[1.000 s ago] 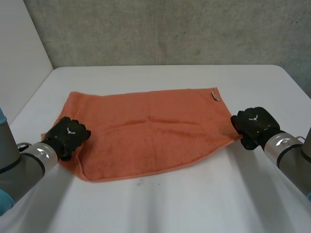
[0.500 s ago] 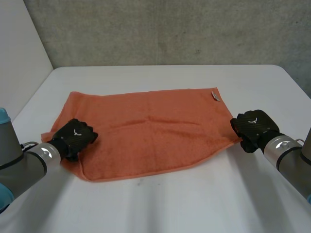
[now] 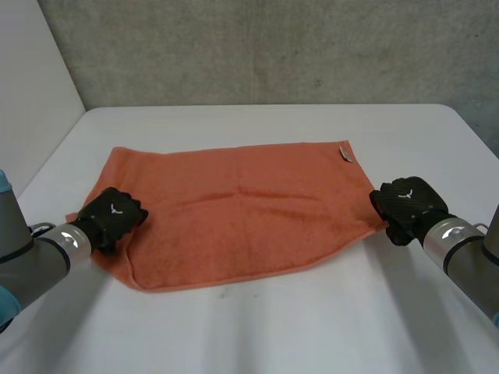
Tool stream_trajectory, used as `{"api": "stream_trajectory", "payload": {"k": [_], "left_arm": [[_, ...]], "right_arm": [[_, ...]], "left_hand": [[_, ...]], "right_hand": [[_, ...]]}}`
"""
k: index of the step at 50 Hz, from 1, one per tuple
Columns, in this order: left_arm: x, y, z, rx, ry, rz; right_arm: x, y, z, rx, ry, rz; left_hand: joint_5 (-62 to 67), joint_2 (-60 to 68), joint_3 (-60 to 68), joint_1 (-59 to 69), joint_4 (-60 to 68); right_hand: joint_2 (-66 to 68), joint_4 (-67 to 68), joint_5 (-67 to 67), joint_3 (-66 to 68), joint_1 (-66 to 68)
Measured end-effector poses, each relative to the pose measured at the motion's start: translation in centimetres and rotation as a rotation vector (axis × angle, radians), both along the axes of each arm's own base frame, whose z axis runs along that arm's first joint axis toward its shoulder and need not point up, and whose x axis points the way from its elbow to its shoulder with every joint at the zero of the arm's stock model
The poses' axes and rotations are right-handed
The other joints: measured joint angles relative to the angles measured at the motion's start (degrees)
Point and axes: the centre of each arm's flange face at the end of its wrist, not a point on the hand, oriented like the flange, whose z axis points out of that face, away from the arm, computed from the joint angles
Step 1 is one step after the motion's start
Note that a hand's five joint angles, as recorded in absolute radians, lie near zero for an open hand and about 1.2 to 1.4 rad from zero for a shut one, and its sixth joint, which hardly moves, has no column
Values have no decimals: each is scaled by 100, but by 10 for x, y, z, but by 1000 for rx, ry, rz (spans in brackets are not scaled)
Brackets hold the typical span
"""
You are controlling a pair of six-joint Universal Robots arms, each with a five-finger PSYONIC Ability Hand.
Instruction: Fold the laundry
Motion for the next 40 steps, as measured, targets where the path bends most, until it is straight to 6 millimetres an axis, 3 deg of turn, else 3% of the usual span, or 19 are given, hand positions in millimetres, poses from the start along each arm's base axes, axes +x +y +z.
{"api": "stream_trajectory", "payload": {"k": [13,22,33,40], "left_arm": [[1,0,-4,13,0,1],[1,-2,-10,25,-2,3],[5,-8,-6,5,-21,42],[20,-16,0,-23,-74,157]], "right_arm": [[0,1,-1,2,3,3],[0,1,-2,6,6,3],[0,1,-4,9,8,4],[0,0,-3,7,8,2]], "left_hand": [[-372,-375,-383,-387,-379],[-2,8,-24,7,-4],[1808,1835,1799,1794,1814],[3093,3098,3081,3007,3106]], "right_hand": [[0,0,0,-1,0],[0,0,0,-2,0],[0,0,0,-2,0],[0,0,0,-2,0]]}}
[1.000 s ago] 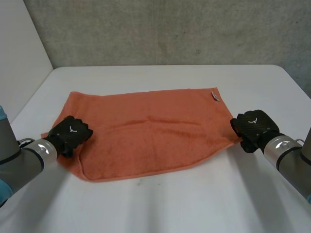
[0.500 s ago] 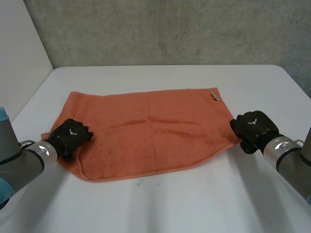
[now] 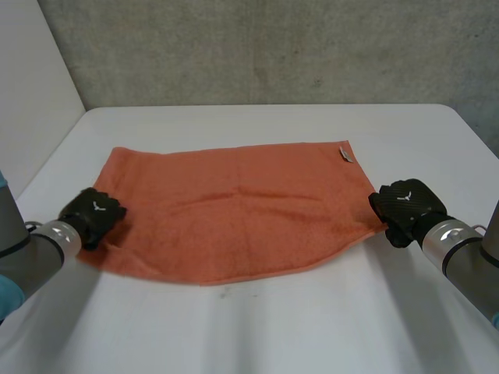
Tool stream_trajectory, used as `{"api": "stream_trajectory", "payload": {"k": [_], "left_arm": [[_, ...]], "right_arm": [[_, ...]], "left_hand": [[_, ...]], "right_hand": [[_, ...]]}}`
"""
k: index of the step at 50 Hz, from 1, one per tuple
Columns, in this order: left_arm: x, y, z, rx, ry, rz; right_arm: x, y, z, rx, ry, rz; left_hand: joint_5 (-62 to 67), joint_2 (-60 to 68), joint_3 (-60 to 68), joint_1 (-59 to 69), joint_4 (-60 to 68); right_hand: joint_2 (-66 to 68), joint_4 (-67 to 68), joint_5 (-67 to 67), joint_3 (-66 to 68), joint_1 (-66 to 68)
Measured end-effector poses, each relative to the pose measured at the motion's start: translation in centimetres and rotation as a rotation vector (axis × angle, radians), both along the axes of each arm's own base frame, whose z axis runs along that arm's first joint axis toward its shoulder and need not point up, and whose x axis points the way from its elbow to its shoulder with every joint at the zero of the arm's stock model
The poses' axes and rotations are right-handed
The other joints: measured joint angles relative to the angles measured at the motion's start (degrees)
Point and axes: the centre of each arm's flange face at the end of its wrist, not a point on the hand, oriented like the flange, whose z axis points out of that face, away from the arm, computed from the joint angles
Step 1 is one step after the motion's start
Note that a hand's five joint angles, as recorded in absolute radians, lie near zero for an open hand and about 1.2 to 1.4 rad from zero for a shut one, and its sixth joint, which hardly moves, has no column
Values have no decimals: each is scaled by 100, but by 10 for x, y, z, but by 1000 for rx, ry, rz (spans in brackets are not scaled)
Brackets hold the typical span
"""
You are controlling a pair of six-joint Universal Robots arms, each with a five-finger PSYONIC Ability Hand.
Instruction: Fold the laundry
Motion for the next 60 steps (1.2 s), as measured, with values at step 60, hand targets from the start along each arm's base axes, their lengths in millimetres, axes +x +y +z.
{"api": "stream_trajectory", "payload": {"k": [60], "left_arm": [[3,-30,29,-150,112,287]], "right_arm": [[5,-58,3,-6,228,14]], "left_hand": [[510,518,511,521,504]], "right_hand": [[-5,1,0,0,6]]}}
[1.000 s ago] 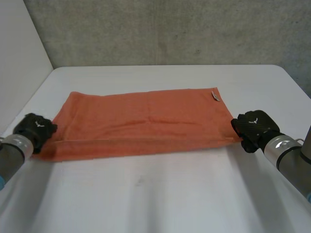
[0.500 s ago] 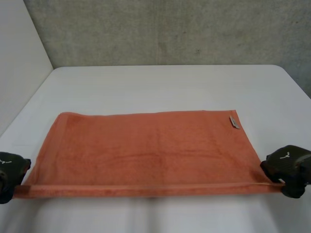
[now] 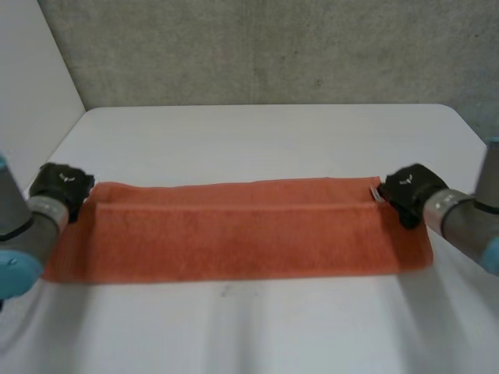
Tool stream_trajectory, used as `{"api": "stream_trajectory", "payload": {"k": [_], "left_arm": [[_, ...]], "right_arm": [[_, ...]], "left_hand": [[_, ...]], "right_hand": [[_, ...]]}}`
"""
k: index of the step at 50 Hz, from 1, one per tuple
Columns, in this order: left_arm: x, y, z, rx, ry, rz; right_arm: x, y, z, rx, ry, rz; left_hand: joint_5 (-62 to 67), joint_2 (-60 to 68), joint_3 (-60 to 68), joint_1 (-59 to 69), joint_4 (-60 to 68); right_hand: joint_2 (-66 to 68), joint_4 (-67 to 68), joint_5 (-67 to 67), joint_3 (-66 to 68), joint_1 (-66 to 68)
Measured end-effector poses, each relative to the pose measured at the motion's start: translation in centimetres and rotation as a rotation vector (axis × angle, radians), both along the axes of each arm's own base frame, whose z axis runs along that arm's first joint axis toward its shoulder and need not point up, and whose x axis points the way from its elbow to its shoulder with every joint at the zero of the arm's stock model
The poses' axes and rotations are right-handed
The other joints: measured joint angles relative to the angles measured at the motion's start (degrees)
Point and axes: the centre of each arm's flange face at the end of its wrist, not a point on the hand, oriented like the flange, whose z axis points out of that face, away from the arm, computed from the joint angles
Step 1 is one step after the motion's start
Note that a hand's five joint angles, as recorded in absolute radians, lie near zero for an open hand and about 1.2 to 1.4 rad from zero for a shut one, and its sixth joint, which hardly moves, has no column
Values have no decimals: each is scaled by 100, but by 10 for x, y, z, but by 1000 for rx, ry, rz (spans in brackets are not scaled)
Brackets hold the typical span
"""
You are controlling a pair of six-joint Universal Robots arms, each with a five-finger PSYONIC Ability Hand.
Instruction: Fold the laundry
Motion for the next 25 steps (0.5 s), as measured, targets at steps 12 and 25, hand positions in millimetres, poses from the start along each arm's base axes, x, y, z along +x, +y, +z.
{"api": "stream_trajectory", "payload": {"k": [12,25], "left_arm": [[-18,-67,-27,-154,11,-27],[-32,-84,-41,-241,28,-80]], "right_arm": [[28,-66,-28,-232,13,7],[37,-95,-46,-342,10,0]], "left_hand": [[0,0,0,1,0],[-3621,-3632,-3569,-4054,-3621]], "right_hand": [[0,26,0,0,-6],[-4994,-5028,-4816,-5006,-4195]]}}
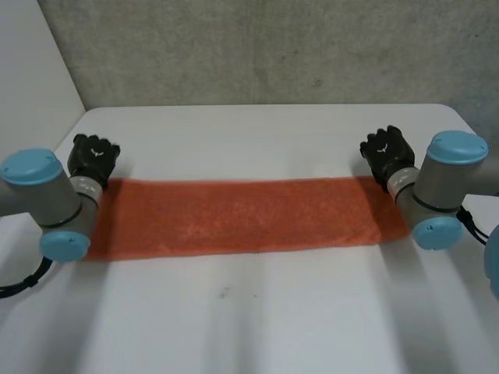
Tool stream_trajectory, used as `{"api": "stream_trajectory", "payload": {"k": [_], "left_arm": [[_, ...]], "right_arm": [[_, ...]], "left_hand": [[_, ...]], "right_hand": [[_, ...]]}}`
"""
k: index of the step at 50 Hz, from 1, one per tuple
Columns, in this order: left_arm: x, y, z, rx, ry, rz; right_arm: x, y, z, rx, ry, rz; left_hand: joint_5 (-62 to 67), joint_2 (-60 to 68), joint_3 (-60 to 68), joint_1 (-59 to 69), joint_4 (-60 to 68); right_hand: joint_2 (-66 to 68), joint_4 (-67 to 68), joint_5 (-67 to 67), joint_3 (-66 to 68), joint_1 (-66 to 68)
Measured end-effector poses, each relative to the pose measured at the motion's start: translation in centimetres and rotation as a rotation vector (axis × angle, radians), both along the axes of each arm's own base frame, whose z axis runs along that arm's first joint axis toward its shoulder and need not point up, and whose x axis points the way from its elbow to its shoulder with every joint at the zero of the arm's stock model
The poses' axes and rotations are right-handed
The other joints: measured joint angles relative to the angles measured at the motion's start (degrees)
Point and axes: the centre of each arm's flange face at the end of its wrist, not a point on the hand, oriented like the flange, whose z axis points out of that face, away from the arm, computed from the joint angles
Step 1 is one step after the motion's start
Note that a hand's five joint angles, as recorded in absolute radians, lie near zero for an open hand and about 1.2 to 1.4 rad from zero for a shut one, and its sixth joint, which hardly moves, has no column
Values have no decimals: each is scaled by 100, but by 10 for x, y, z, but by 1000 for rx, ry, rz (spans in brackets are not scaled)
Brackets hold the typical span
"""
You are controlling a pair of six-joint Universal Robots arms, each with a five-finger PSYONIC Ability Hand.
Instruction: Fold the laundry
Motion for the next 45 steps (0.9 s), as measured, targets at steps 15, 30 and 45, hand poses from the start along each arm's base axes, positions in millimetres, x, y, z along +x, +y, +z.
{"api": "stream_trajectory", "payload": {"k": [15,30,45], "left_arm": [[-21,29,48,-146,36,-66],[-31,130,91,-77,226,-140],[-10,173,88,212,501,-3]], "right_arm": [[-9,24,95,-64,-249,-32],[-37,103,104,244,-269,-63],[-61,115,57,400,-320,-58]], "left_hand": [[-2179,-2385,-2436,-1827,-2374],[-2179,-2403,-2436,-1827,-2385],[-2179,-2403,-2436,-1827,-2386]], "right_hand": [[-489,-456,-451,-546,-230],[146,101,43,103,181],[1344,1334,1164,1329,1213]]}}
